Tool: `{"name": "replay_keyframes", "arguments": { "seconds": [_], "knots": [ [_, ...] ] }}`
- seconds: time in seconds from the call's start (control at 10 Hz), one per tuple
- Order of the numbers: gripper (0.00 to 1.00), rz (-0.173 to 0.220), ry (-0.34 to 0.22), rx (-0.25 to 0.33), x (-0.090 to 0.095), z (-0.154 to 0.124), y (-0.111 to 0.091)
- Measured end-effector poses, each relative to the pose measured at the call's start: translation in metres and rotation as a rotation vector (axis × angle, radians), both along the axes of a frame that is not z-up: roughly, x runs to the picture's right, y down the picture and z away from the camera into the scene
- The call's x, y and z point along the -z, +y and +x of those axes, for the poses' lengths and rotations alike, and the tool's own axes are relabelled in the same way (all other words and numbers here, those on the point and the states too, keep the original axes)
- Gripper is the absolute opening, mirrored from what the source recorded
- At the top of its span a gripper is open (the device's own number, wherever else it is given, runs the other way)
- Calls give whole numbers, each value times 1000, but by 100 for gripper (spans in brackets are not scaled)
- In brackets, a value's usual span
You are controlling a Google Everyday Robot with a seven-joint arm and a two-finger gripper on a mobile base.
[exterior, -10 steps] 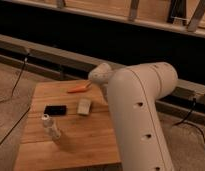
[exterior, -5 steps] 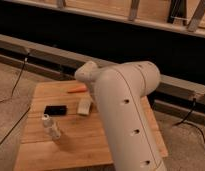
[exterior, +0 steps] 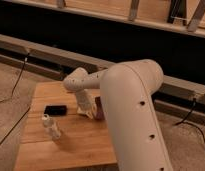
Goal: Drag the ceramic bowl in a circle
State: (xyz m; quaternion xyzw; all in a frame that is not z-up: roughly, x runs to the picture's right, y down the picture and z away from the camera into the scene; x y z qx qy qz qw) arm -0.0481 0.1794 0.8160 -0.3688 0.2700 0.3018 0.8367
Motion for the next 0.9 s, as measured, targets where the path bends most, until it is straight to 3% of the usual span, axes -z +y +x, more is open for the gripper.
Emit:
{"name": "replay_keyframes", "arguments": {
  "seconds": [0.3,0.5,0.6,0.9],
  "knots": [
    [0,-40,49,-34,22,25,25],
    [4,-44,56,-40,23,27,27],
    [10,-44,54,-40,23,26,27],
    [42,-44,54,-39,23,26,27]
  ]
}}
